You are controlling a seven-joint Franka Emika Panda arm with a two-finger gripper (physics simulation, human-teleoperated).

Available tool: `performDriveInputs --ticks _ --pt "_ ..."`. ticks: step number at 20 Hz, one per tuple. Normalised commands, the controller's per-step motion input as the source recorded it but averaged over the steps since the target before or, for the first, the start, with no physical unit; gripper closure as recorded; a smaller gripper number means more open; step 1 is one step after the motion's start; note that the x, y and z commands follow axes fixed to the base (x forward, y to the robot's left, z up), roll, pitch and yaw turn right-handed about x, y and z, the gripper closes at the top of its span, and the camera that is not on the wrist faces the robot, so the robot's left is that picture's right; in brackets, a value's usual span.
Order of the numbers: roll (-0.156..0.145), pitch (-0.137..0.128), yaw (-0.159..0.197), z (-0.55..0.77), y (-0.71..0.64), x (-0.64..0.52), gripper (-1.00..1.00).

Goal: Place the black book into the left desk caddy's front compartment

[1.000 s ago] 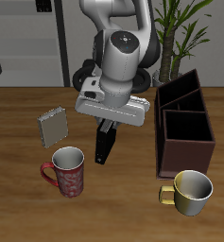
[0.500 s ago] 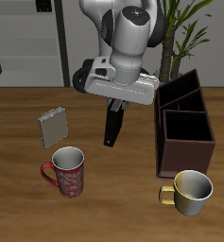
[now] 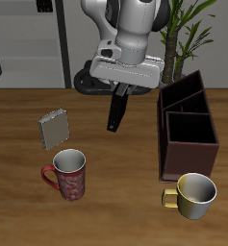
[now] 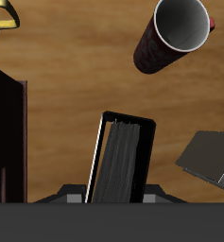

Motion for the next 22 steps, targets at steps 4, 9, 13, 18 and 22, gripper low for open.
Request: performDriveInputs --ticks 4,9,13,18,22 --pt "-0.017 -0.001 -0.009 0.13 0.11 -0.23 1.00" --pt "-0.001 -0.019 0.006 0.07 0.05 -0.14 1.00" --pt "0.007 0.010 0.007 -0.03 0.13 -0.23 1.00" --pt "0.018 -0.010 0.013 0.00 0.16 -0.18 1.00" --pt "0.032 -0.003 0.024 -0.08 0.29 -0.16 1.00"
